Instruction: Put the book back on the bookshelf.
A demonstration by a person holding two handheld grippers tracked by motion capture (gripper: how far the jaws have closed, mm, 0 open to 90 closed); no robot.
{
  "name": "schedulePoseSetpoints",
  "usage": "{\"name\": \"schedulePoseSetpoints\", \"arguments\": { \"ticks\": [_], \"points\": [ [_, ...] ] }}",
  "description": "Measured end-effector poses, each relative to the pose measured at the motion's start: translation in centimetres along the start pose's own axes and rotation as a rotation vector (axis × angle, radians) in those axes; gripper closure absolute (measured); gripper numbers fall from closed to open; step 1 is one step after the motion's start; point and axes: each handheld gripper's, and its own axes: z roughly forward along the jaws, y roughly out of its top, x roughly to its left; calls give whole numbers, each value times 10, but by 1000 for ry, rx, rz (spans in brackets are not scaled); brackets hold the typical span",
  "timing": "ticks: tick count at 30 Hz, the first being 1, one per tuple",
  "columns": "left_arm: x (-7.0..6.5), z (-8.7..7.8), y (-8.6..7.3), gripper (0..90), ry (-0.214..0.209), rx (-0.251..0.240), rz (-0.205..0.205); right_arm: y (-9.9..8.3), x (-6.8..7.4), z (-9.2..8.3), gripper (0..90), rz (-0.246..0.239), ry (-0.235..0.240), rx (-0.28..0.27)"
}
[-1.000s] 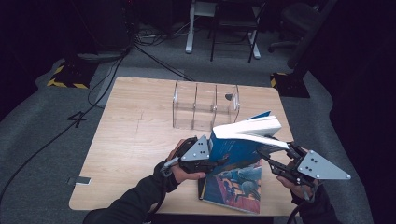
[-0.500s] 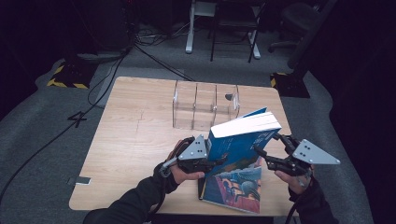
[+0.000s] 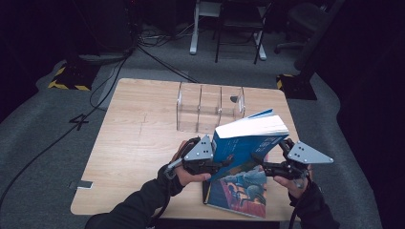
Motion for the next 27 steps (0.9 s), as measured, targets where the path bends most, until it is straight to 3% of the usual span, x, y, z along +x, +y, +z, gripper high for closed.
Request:
{"name": "schedulePoseSetpoints", "arguments": {
  "ticks": [2, 6, 16, 27],
  "points": [
    [2, -1, 5, 569, -2, -23, -10, 0, 0, 0, 254, -1, 1, 1],
    [1, -1, 16, 566, 10, -14, 9, 0, 0, 0, 258, 3, 2, 1],
    [5, -3, 43, 555, 17, -57, 5, 1, 0, 0, 260, 2, 0, 7],
    [8, 0, 62, 532, 46, -51, -4, 1, 0, 2, 261, 10, -11, 9]
  ]
}}
